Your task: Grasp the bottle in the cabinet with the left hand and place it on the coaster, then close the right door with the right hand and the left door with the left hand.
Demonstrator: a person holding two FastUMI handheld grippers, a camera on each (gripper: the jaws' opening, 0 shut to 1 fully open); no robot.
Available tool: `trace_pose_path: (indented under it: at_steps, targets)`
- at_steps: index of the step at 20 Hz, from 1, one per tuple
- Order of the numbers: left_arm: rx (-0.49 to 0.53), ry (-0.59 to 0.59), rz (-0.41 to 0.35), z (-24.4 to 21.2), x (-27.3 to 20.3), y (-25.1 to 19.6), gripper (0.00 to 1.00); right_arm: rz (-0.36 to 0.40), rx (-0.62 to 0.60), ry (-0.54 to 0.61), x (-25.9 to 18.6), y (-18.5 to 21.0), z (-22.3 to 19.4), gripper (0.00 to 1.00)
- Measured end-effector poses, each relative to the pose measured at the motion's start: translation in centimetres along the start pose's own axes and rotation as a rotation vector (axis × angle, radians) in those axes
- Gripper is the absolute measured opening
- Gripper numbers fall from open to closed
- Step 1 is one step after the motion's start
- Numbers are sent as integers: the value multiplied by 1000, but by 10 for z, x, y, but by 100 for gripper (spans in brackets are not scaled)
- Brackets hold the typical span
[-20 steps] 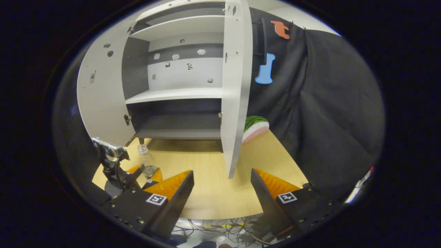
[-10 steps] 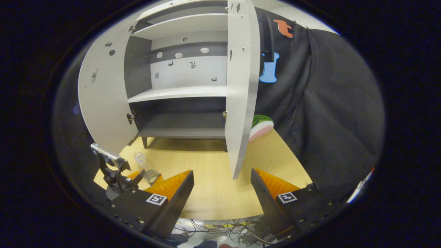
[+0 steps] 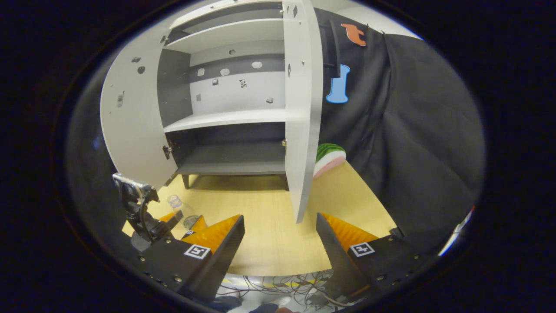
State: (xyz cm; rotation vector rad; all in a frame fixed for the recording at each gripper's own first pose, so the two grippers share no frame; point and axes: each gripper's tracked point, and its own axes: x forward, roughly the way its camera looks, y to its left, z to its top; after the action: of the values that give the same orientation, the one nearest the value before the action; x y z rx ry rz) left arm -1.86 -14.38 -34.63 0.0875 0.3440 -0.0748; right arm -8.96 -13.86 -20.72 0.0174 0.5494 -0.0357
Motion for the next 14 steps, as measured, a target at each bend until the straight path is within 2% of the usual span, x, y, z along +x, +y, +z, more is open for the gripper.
trace_pose_path:
  at_steps: [8, 14]
  targets:
    - [20, -117, 10, 78, -22, 1, 87, 16, 41, -102, -15, -10, 41, 98]
    - [-6, -213, 7, 158, -54, 7, 87, 7, 73, -295, -34, -44, 129, 100]
